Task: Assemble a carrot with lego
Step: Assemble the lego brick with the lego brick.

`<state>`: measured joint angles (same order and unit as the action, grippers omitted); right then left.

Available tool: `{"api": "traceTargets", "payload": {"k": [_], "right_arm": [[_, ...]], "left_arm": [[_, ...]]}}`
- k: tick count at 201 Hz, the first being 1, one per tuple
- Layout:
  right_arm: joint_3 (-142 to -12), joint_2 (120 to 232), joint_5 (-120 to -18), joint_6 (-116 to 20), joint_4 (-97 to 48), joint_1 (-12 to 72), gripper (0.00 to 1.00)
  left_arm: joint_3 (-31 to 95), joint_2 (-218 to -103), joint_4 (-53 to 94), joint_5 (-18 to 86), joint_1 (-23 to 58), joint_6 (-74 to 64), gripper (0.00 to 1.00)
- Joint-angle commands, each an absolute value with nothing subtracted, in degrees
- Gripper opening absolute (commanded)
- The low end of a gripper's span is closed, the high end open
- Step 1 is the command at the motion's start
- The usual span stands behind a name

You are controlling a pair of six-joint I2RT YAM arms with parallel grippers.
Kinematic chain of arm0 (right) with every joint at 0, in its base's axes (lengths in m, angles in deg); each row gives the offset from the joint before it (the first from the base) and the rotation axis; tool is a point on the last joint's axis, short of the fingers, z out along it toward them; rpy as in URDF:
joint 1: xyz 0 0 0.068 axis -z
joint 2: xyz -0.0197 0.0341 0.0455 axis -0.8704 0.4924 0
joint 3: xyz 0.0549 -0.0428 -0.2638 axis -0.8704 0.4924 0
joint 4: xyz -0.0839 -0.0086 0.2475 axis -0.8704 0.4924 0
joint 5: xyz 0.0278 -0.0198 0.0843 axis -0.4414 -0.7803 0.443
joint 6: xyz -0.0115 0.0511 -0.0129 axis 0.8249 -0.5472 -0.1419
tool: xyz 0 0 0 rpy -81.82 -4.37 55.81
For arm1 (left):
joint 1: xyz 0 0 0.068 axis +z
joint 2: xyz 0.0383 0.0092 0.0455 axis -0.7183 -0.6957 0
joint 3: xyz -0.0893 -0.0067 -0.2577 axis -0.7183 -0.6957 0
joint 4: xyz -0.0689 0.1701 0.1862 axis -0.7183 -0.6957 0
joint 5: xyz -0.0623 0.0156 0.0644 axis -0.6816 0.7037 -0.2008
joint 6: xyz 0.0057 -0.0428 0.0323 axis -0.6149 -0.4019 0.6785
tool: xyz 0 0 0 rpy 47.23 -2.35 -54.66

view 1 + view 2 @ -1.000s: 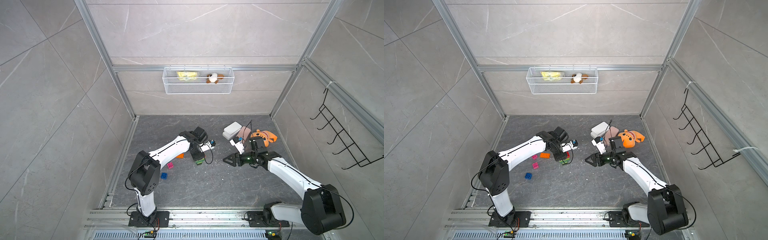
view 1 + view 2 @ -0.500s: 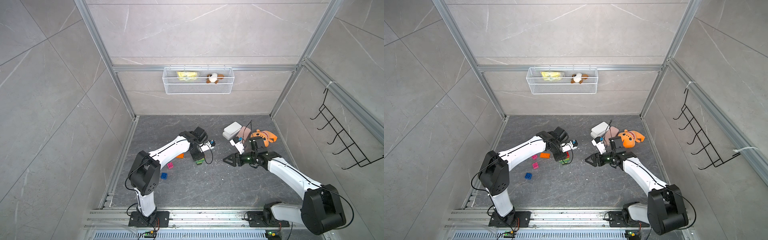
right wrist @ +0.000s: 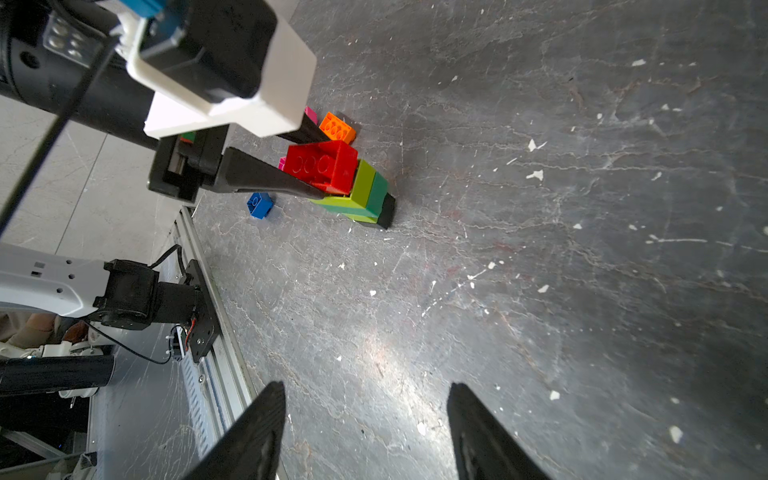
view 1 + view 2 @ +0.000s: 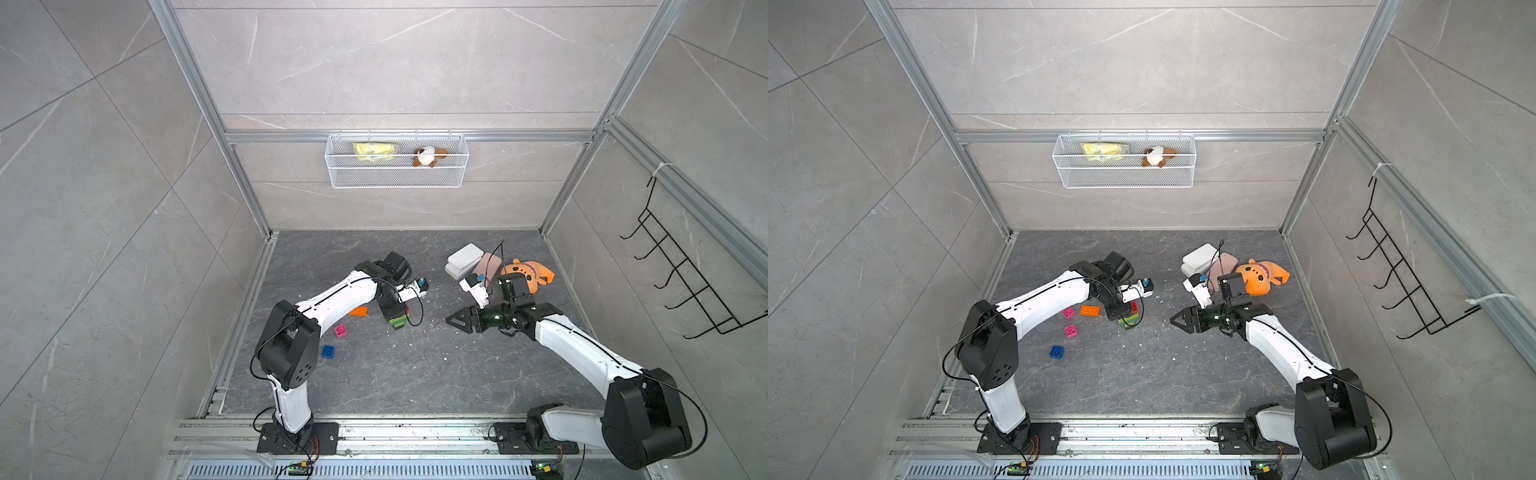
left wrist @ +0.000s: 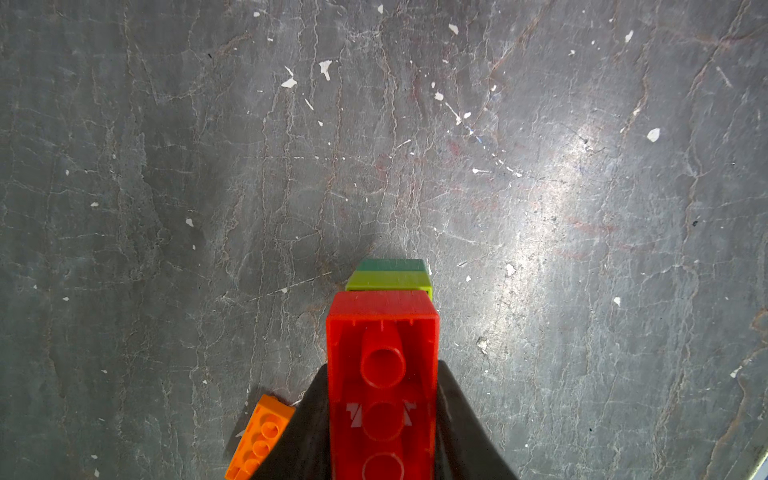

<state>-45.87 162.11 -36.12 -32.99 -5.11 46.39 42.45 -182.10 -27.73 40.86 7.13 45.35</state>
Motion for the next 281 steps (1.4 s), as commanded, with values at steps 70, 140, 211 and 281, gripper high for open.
{"api": "traceTargets", "payload": {"k": [70,140,211,281], "right_arm": [[-46.34,163.01,-37.39,-33.30,-3.86,46.46,0.65],[-46.65,164.05,-37.83,-33.54,-4.08,46.50,0.65],[-46.45,165.04,-38.00,-33.46,-4.25,46.51,0.65],[-46.63,165.30,-38.18,-33.45,-3.99,46.48,0.65]], "left_arm": [[35.64,-181.88,-26.19,44.17,7.25,37.11,0.28],[37.94,-184.56,-30.33,45.29,6.55,35.17,0.32],[39.11,-187.32,-33.20,45.83,5.76,34.12,0.35],[42.39,-184.11,-31.44,45.52,5.66,32.12,0.43]]}}
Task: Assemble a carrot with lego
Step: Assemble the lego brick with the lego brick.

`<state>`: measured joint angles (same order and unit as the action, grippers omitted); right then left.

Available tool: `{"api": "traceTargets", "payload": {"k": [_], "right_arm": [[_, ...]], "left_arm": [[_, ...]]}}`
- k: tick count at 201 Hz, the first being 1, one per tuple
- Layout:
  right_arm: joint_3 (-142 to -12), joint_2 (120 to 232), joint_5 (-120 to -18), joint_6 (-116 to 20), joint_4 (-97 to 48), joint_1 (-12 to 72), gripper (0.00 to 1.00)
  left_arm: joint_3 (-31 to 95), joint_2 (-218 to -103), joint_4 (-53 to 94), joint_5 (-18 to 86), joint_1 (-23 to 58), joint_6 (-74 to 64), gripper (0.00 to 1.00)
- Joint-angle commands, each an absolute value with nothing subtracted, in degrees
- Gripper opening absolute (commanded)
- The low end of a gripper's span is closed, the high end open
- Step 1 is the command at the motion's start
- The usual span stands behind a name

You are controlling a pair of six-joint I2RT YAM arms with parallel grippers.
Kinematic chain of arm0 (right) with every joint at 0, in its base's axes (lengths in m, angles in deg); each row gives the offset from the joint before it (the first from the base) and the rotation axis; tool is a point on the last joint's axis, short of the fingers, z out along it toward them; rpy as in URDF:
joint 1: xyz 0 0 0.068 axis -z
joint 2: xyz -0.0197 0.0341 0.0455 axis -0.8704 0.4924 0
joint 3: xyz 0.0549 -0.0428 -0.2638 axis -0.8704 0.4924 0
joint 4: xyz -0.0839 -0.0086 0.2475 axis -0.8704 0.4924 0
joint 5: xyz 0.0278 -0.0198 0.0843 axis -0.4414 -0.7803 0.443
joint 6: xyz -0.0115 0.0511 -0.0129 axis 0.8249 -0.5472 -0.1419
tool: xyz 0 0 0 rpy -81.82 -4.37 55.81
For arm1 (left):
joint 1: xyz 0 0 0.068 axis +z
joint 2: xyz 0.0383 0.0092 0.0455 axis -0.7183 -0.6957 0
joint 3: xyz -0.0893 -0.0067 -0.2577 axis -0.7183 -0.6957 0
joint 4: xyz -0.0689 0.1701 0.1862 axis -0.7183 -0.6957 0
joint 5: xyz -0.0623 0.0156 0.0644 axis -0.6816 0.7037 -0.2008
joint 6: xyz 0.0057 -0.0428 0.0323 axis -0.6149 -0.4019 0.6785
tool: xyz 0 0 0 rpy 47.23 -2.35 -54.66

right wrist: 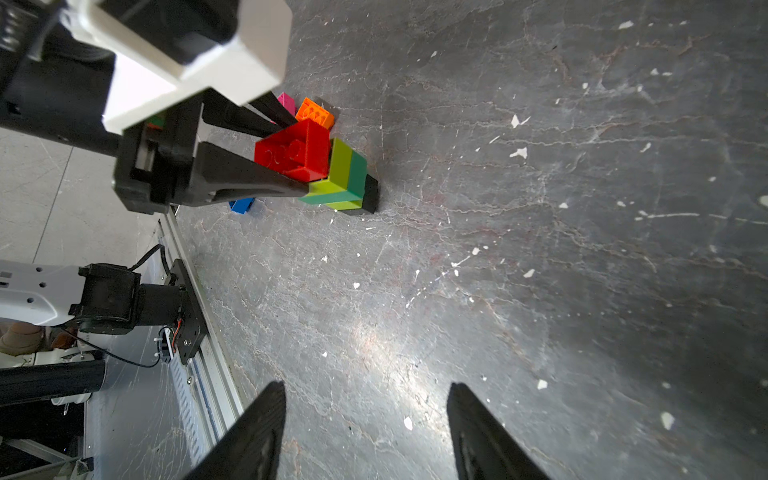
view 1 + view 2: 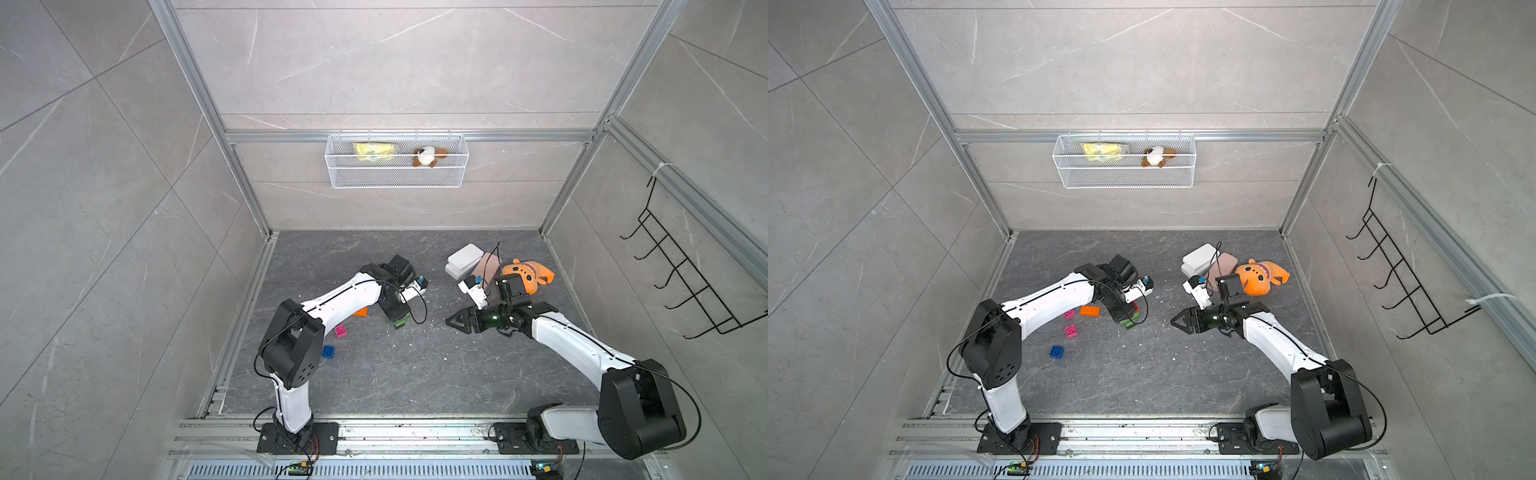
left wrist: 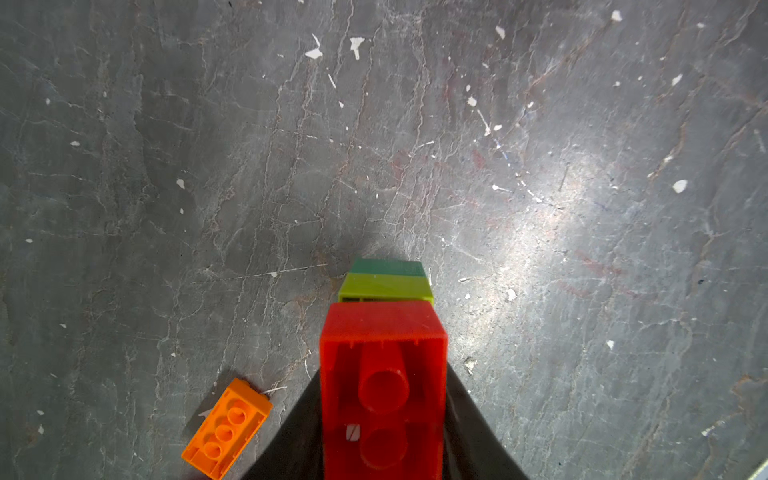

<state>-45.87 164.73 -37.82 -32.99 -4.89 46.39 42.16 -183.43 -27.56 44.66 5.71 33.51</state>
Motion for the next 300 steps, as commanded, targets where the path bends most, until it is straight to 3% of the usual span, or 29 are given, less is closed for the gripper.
{"api": "traceTargets", "payload": {"k": [1,94,122,244,300], "right_arm": [[-46.59,165.30,-38.22,-33.41,-3.99,46.50,0.65],[-46.63,165.48,-38.32,-33.21,-3.81,46.46,0.65],[-46.72,165.57,-38.24,-33.27,-3.90,46.49,0.65],[-46.76,166.09,-38.18,-33.20,-3.81,46.44,0.65],[-47.07,166.71,-37.73,-33.27,-3.89,46.51,0.65]], "left_arm": [[42.44,-184.05,-31.36,45.53,5.66,32.10,0.43],[42.56,-179.50,-27.70,44.99,5.67,30.36,0.68],[42.96,-178.50,-27.58,47.41,5.66,28.88,0.68],[43.69,-181.10,-30.02,47.00,5.66,27.64,0.36],[44.41,-180.34,-29.96,46.64,5.50,24.68,0.30]]}}
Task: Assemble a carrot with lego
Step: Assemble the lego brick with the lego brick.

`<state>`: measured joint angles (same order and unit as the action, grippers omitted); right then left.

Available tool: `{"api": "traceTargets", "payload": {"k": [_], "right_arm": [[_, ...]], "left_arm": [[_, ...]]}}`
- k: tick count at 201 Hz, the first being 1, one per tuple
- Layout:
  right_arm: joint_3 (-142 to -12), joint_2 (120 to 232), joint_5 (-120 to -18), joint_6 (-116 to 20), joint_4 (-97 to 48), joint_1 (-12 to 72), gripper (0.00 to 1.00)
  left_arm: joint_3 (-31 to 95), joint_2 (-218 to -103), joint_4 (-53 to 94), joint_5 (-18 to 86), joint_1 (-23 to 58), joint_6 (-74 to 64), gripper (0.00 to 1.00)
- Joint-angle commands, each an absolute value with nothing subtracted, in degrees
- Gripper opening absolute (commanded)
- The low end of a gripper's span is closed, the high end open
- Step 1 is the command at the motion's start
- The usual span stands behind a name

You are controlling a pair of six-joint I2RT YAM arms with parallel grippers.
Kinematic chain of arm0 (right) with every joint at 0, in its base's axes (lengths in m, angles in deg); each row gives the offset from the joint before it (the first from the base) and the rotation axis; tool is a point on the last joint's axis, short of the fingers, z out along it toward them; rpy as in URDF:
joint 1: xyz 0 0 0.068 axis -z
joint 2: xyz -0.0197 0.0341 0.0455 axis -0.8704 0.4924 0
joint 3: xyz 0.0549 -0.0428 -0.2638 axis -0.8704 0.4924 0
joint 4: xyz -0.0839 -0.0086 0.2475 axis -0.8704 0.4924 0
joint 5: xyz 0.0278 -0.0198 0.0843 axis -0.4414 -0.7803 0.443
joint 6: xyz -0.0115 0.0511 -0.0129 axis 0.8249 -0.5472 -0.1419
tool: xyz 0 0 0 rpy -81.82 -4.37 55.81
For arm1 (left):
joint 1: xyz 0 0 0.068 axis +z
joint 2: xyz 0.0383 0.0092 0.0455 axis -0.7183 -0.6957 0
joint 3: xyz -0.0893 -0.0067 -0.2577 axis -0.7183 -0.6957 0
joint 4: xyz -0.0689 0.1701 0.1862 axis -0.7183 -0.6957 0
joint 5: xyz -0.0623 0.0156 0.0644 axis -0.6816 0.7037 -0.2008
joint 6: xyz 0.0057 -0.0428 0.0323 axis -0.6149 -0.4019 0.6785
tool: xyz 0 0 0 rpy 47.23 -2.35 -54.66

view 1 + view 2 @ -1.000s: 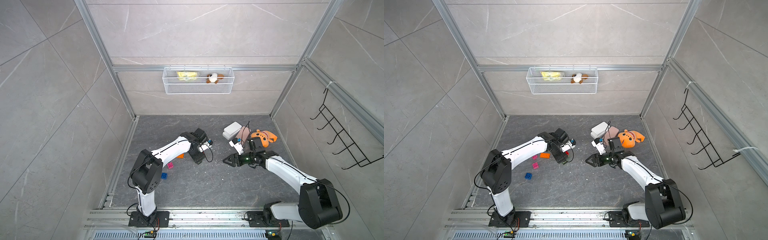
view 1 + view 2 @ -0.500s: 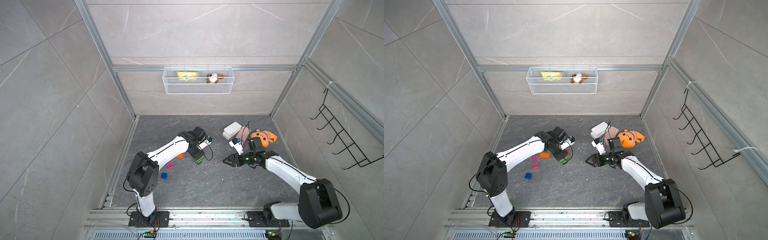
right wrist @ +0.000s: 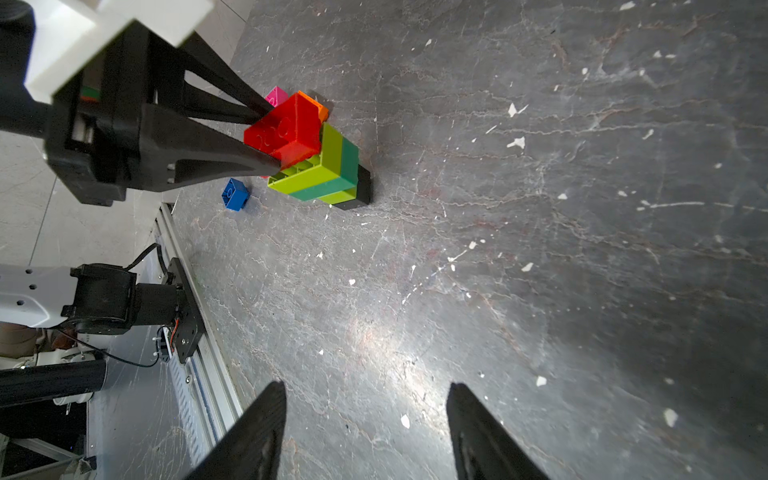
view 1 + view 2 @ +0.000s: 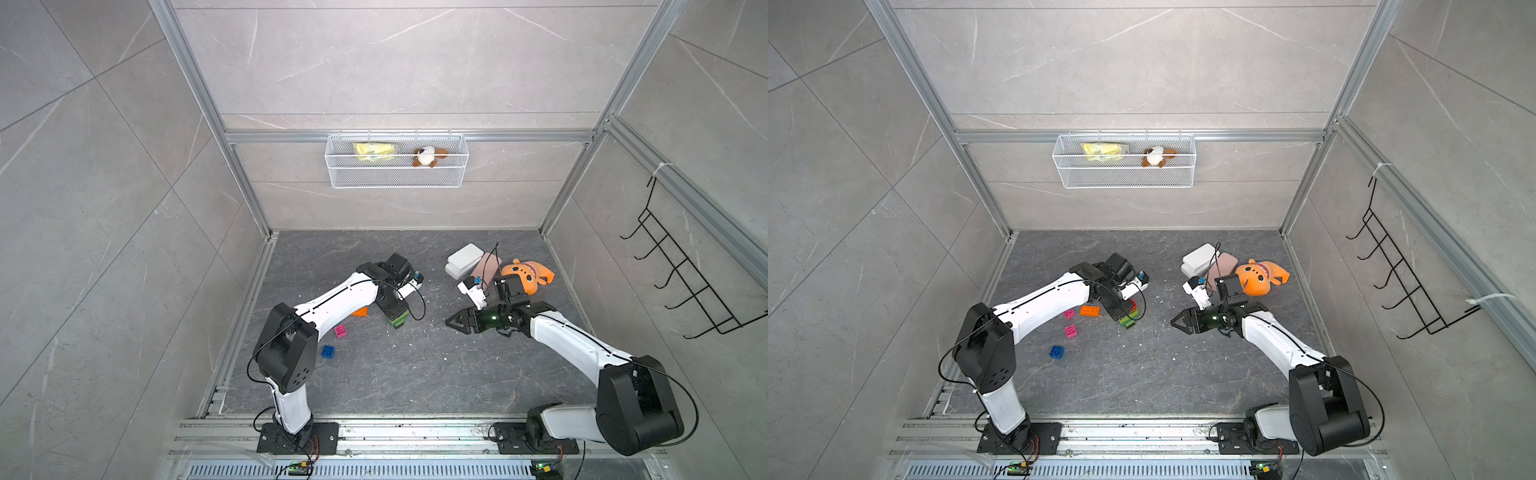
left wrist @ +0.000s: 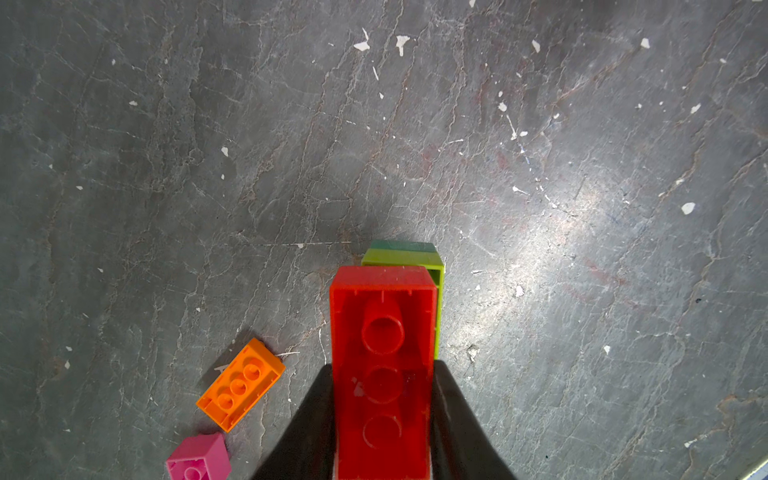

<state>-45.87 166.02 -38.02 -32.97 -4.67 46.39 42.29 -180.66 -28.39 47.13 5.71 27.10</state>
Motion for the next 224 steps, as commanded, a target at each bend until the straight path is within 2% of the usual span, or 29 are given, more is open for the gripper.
{"api": "traceTargets", "payload": {"k": [1,224], "right_arm": [[-47.03,166.71,-37.73,-33.23,-3.90,46.48,0.65],[-46.89,167.05,-37.62,-33.10,-3.73,46.51,0.64]], "left_arm": [[44.37,-180.31,-29.96,46.62,5.49,24.61,0.30],[43.08,-182.63,-30.12,48.14,4.26,24.08,0.33]]}}
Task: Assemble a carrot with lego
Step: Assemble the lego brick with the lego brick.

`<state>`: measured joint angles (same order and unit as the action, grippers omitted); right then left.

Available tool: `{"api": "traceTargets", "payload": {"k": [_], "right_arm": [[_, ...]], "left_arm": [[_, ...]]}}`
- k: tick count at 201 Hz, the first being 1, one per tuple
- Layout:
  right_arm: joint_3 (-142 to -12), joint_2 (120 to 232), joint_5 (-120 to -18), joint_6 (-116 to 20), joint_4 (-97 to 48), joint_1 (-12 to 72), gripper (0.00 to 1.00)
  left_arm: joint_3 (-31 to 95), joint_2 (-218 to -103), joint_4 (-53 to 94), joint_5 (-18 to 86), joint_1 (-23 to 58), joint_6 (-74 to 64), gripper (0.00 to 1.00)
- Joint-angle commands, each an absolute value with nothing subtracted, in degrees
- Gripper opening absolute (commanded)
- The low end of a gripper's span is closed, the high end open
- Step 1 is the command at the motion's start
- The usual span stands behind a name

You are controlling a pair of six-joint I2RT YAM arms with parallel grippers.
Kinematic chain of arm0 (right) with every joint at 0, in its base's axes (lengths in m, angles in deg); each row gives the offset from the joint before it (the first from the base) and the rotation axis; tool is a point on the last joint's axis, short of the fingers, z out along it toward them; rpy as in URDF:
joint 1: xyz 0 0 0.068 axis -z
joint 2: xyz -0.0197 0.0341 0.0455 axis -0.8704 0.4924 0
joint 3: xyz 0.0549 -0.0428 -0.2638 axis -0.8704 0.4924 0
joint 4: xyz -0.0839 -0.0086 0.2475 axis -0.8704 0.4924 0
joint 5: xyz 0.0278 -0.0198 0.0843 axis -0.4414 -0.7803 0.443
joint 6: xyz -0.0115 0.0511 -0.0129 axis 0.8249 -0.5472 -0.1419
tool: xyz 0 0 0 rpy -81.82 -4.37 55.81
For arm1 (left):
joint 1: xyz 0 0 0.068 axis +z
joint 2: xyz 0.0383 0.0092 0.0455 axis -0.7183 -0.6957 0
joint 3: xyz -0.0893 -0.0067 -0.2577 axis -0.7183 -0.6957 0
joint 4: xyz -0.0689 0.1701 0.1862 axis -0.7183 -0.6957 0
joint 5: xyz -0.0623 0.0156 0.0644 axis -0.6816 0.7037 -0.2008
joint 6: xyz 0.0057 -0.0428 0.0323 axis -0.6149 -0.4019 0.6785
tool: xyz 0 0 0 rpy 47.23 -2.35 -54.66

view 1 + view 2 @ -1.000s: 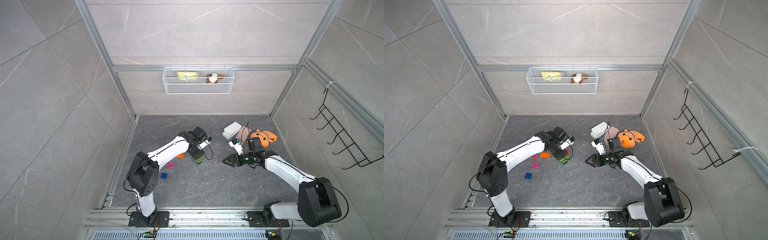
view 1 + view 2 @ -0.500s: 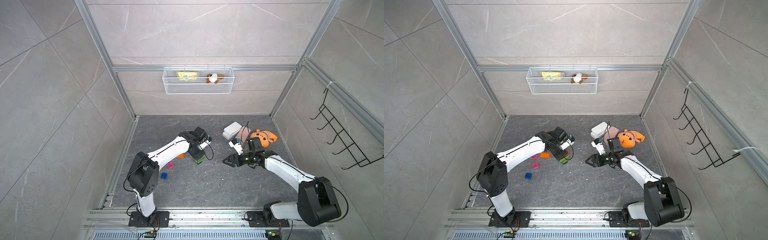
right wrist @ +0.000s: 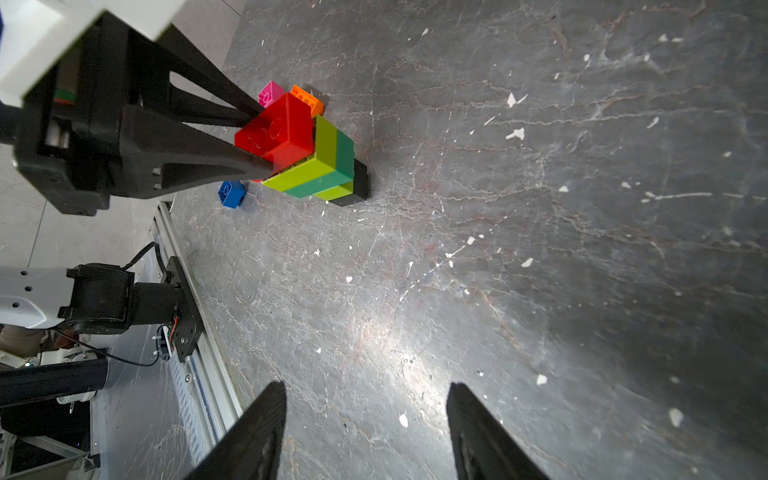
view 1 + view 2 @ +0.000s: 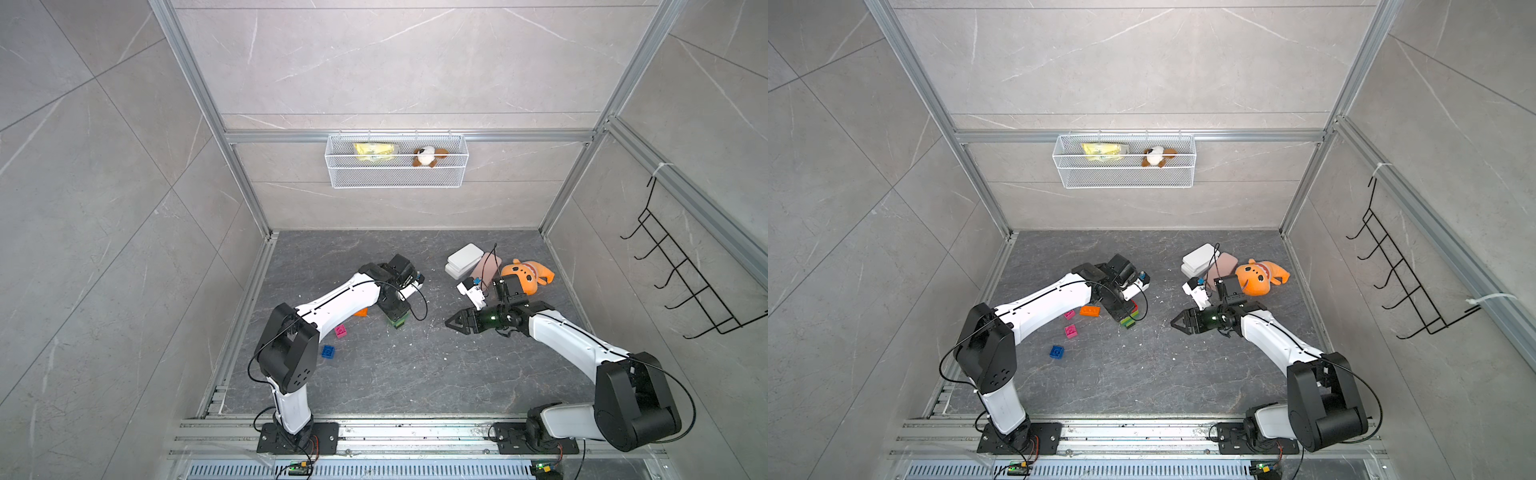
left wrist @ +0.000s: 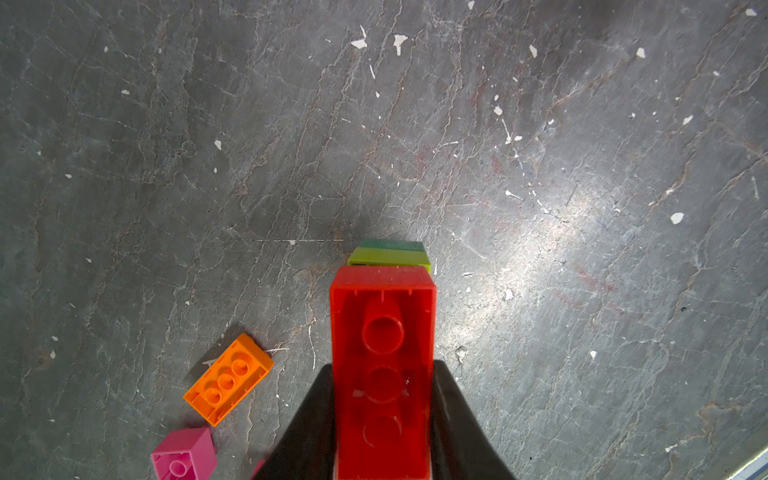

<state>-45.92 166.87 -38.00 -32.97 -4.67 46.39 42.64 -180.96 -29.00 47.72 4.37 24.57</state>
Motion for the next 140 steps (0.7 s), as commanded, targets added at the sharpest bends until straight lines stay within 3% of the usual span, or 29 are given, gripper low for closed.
{"api": "traceTargets", "payload": {"k": [1,140], "right_arm": [[-46.89,167.01,-37.63,-33.10,-3.73,46.47,0.64],[-46.80,167.08,-37.65,-33.24,-3.73,46.50,0.64]], "left_arm": [[43.05,-182.65,-30.13,48.07,4.30,24.09,0.33],[41.93,-185.30,-33.86,43.70,4.80,23.22,0.30]]}}
